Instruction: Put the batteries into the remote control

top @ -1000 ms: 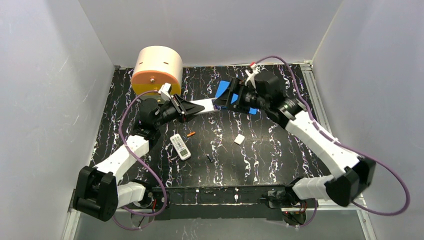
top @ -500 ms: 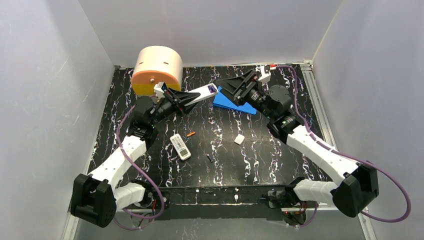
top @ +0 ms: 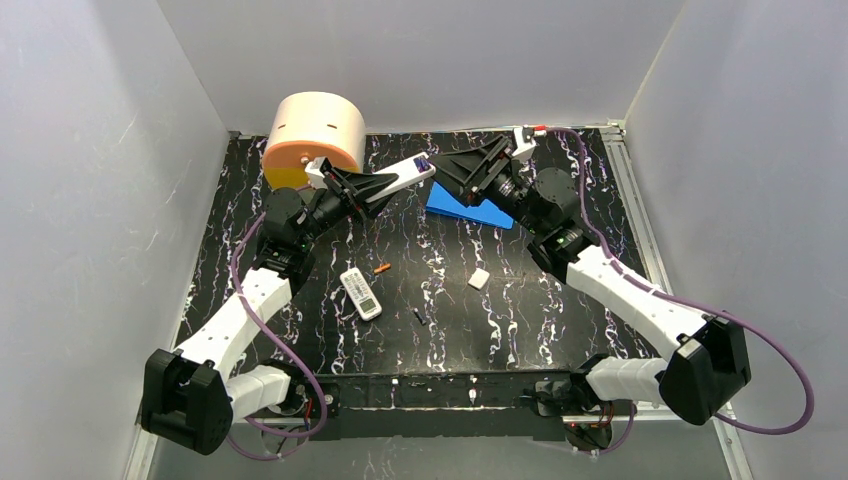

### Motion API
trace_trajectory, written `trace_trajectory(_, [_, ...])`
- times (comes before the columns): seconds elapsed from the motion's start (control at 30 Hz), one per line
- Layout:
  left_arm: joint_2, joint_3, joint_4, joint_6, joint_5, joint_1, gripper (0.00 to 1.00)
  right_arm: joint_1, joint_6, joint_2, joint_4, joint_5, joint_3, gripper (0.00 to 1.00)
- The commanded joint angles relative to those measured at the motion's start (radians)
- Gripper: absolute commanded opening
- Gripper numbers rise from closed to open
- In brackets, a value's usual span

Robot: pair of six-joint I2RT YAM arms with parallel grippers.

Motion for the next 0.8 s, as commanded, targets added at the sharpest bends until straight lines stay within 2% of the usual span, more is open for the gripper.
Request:
trace_trajectory(0.0, [-0.034, 0.021, 0.037, -0.004, 0.000, -0.001, 0.00, 0.009, 0.008, 0.014, 0.071, -0.019, 0.057, 0.78])
trace_trajectory(0.27, [-0.034, 0.017, 0.037, 0.008, 0.002, -0.002, 0.00, 0.019, -0.044, 0.058, 0.002, -0.031, 0.120, 0.60])
trace_trajectory(0.6, [-0.028, 0.020, 0.036, 0.011, 0.007, -0.002, 0.00, 0.021, -0.052, 0.076, -0.040, -0.020, 0.140, 0.54])
trace_trajectory(0.77, [-0.026, 0.031, 0.036, 0.026, 0.014, -0.002, 0.00, 0.021, -0.053, 0.082, -0.088, -0.009, 0.153, 0.46])
